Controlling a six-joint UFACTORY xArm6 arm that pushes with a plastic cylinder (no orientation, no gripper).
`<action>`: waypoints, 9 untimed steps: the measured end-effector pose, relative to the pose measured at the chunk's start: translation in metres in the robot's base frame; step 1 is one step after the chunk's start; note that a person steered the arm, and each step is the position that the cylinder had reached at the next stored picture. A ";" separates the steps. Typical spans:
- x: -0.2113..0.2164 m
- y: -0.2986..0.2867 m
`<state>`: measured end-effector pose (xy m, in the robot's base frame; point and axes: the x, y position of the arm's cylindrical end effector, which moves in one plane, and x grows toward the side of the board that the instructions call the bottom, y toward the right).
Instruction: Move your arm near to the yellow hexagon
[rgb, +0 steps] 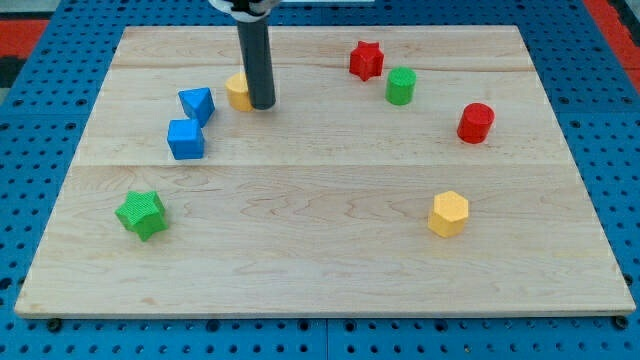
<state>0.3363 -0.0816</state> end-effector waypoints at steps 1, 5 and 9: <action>-0.020 -0.028; -0.028 0.032; 0.040 0.117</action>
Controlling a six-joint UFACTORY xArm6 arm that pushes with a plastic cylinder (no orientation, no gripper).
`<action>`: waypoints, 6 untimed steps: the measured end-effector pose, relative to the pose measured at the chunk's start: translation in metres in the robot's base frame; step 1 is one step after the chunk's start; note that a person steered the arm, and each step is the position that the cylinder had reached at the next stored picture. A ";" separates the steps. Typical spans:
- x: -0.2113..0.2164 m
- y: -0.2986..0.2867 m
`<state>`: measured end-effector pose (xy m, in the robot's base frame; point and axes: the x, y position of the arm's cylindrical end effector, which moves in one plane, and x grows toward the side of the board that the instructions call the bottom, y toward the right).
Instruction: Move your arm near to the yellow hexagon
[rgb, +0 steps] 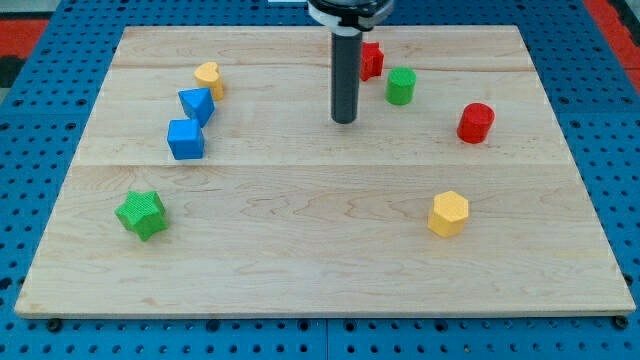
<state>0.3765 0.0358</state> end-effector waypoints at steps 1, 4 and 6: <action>0.022 0.044; 0.060 0.161; 0.106 0.213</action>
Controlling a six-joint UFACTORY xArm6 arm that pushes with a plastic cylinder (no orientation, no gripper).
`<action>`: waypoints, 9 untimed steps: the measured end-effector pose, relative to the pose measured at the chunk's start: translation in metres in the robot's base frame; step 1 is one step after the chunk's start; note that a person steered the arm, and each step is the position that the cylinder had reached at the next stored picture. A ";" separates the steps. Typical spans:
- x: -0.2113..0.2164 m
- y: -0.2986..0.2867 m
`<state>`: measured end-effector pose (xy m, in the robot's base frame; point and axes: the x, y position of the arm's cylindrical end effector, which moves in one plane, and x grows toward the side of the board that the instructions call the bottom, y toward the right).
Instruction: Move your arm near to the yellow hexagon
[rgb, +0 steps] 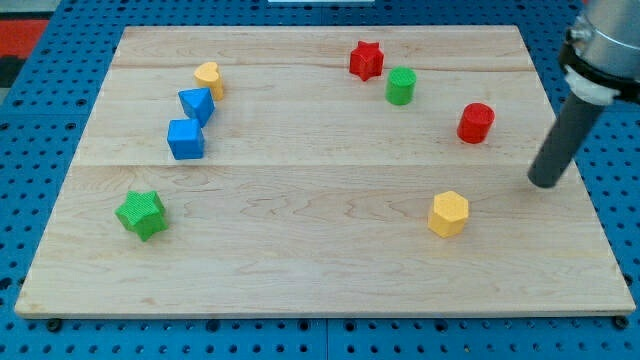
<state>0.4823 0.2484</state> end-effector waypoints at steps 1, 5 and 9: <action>0.027 0.004; 0.070 -0.015; 0.060 -0.063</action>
<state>0.5423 0.1858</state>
